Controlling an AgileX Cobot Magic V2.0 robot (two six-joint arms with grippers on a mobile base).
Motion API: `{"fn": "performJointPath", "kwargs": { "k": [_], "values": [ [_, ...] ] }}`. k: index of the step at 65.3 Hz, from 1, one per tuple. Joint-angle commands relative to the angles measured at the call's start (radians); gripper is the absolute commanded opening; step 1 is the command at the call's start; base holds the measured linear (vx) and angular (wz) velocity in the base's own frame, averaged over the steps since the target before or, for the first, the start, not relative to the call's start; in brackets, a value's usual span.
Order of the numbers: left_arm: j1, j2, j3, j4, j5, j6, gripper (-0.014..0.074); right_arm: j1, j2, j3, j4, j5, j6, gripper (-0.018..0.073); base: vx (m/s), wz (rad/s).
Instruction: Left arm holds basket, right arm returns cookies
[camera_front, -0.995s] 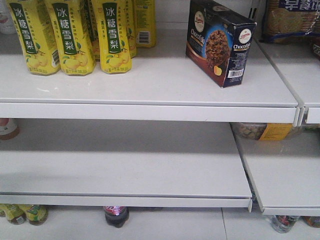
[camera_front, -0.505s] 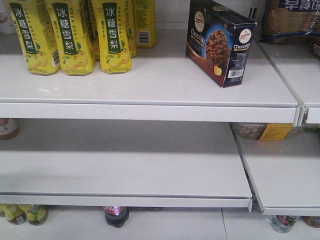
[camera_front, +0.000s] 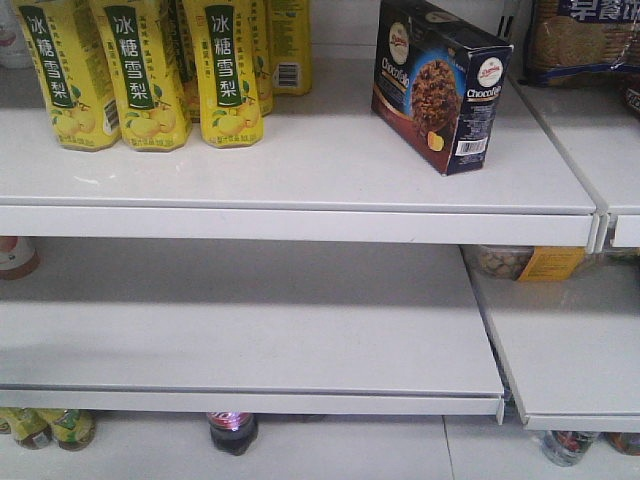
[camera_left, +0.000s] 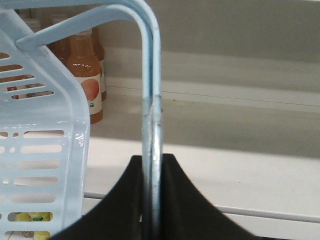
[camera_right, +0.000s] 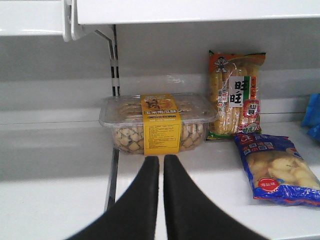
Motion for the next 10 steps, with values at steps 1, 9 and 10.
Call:
{"fn": "performJointPath", "kwargs": {
  "k": [1,9,10],
  "values": [
    [-0.006,-0.018,-0.03,0.01,-0.103,0.017,-0.0003,-0.001,-0.014,0.02,-0.002,-0.07,-0.008,-0.0009,0.0,0.0],
    [-0.006,-0.018,-0.03,0.01,-0.103,0.017,-0.0003,-0.001,-0.014,0.02,-0.002,-0.07,-0.008,-0.0009,0.0,0.0],
    [-0.006,-0.018,-0.03,0.01,-0.103,0.017,-0.0003,-0.001,-0.014,0.02,-0.002,-0.07,-0.008,-0.0009,0.0,0.0]
  ]
}}
